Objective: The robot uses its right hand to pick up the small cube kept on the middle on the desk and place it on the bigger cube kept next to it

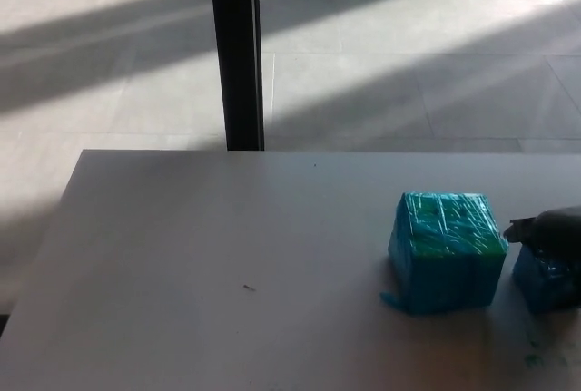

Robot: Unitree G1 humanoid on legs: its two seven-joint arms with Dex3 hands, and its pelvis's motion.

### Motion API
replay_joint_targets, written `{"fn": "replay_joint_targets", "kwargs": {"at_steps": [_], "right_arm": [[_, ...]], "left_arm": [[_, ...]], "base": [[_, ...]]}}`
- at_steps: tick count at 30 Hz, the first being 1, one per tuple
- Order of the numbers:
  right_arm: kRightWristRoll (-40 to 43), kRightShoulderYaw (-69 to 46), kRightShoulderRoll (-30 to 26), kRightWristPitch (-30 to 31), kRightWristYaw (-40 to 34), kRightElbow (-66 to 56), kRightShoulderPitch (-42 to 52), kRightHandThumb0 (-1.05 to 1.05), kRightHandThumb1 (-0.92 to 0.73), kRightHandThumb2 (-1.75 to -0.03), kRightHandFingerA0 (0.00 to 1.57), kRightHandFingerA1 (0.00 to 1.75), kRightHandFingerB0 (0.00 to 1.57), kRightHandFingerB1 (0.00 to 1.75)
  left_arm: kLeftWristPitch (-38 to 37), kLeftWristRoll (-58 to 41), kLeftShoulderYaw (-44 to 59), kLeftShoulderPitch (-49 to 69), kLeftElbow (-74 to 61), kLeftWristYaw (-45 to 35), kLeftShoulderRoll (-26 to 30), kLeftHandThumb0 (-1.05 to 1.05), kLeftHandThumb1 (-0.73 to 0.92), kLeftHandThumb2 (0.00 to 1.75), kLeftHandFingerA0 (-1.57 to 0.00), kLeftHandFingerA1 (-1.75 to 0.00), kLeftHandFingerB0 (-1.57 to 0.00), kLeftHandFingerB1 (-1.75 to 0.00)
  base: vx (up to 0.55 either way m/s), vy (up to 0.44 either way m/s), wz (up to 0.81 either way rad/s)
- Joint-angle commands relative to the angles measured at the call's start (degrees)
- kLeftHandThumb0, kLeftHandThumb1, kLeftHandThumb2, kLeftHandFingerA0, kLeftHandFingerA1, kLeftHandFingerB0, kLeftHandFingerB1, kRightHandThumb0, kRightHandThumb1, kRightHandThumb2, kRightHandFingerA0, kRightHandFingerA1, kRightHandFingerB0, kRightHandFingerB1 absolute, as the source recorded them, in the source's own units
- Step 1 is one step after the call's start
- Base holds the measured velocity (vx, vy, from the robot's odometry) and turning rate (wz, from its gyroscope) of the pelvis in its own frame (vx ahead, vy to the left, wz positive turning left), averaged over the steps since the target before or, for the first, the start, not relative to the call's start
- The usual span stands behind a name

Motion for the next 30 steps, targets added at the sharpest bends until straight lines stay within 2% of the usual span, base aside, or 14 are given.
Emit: {"fn": "replay_joint_targets", "kwargs": {"at_steps": [1, 2, 3, 5, 6, 8, 10, 12, 14, 16, 24, 27, 28, 30], "right_arm": [[-13.03, 7.43, -2.43, 1.27, -6.31, 0.14, 5.66, -0.23, -0.58, -0.59, 0.00, 0.11, 0.30, 0.33], [-13.36, 7.72, -2.58, 1.26, -7.05, 0.09, 5.70, -0.23, -0.58, -0.59, 0.00, 0.11, 0.30, 0.33], [-13.70, 7.99, -2.70, 0.91, -8.56, 0.32, 5.76, -0.22, -0.44, -0.93, 0.06, 0.56, 0.19, 0.52], [-14.22, 8.48, -2.85, 0.39, -10.94, 0.73, 5.84, -0.22, -0.44, -0.93, 0.06, 0.56, 0.19, 0.52], [-13.93, 8.02, -2.85, 0.04, -13.52, 1.08, 6.23, -0.27, -0.66, -0.61, 0.18, 0.88, 0.37, 0.33], [-13.20, 7.13, -3.26, -3.82, -20.92, 2.28, 6.93, -0.26, -0.79, -0.66, 0.64, 1.29, 0.40, 0.35], [-11.32, 5.27, -3.16, -6.42, -25.42, 3.32, 7.75, -0.27, -0.79, -0.64, 0.78, 1.54, 0.48, 0.39], [-11.35, 5.20, -3.06, -6.73, -26.02, 3.77, 7.74, -0.27, -0.79, -0.64, 0.78, 1.54, 0.48, 0.39], [-12.78, 6.20, -2.51, -6.10, -28.50, 4.71, 7.60, -0.31, -0.73, -0.63, 0.74, 1.65, 0.76, 0.69], [-13.43, 6.78, -2.29, -5.25, -28.32, 4.79, 7.60, -0.32, -0.70, -0.62, 0.77, 1.67, 0.80, 0.89], [-12.44, 6.10, -1.16, -5.51, -30.12, 6.15, 9.08, -0.36, -0.70, -0.65, 0.81, 1.60, 0.74, 0.64], [-11.42, 4.76, -0.86, -6.71, -31.77, 6.91, 9.64, -0.35, -0.69, -0.66, 0.80, 1.56, 0.77, 0.69], [-10.77, 3.66, -0.88, -7.30, -33.85, 7.68, 10.01, -0.37, -0.78, -0.70, 0.77, 1.62, 0.74, 1.01], [-10.86, 2.86, -1.06, -8.11, -35.35, 8.66, 9.85, -0.37, -0.79, -0.69, 0.80, 1.62, 0.72, 0.86]], "left_arm": [[-0.74, -0.39, 0.38, 0.54, 0.36, -0.35, 0.46, -0.83, 0.84, 0.65, -0.38, -0.50, -0.27, -0.37], [-0.93, -0.36, 0.36, 0.45, 0.60, -0.37, 0.45, -0.83, 0.84, 0.65, -0.38, -0.50, -0.27, -0.37], [-0.83, -0.41, 0.40, 0.42, 0.63, -0.35, 0.44, -0.83, 0.84, 0.65, -0.38, -0.50, -0.28, -0.37], [-0.71, -0.50, 0.48, 0.41, 0.72, -0.34, 0.45, -0.83, 0.84, 0.65, -0.38, -0.50, -0.28, -0.37], [-0.73, -0.14, 0.18, 0.69, 0.09, 0.02, 0.41, -0.83, 0.84, 0.65, -0.37, -0.49, -0.27, -0.36], [0.61, -0.84, 0.60, 1.43, -2.01, -0.12, 0.17, -0.81, 0.85, 0.66, -0.35, -0.50, -0.26, -0.37], [0.09, -0.86, 0.80, 0.67, -0.49, 0.26, 0.10, -0.81, 0.84, 0.65, -0.36, -0.50, -0.27, -0.37], [0.04, -0.82, 0.79, 0.65, -0.45, 0.29, 0.07, -0.81, 0.84, 0.65, -0.36, -0.50, -0.27, -0.37], [-0.38, -1.03, 0.99, 0.54, 0.10, -0.14, 0.06, -0.81, 0.85, 0.63, -0.36, -0.49, -0.26, -0.36], [-0.52, -0.90, 0.91, 0.51, 0.29, -0.08, 0.08, -0.80, 0.84, 0.65, -0.36, -0.48, -0.27, -0.36], [-0.44, -0.77, 0.86, 0.92, -0.60, -0.16, -0.16, -0.81, 0.85, 0.66, -0.36, -0.50, -0.27, -0.36], [0.04, -0.88, 1.12, 0.72, -0.65, 0.55, -0.35, -0.80, 0.84, 0.65, -0.41, -0.52, -0.29, -0.37], [-0.08, -1.05, 1.25, 0.84, -0.73, 0.16, -0.42, -0.80, 0.84, 0.65, -0.37, -0.51, -0.27, -0.37], [0.14, -1.15, 1.24, 1.27, -1.49, -0.35, -0.43, -0.81, 0.84, 0.66, -0.33, -0.49, -0.25, -0.36]], "base": [[0.00, 0.000, 0.00], [0.00, 0.000, 0.00], [0.00, 0.000, 0.00], [0.00, 0.000, 0.00], [0.00, 0.000, 0.00], [0.00, 0.000, 0.00], [0.00, 0.000, 0.00], [0.00, 0.000, 0.00], [0.00, 0.000, 0.00], [0.00, 0.000, 0.00], [0.00, 0.000, 0.00], [0.00, 0.000, 0.00], [0.00, 0.000, 0.00], [0.00, 0.000, 0.00]]}}
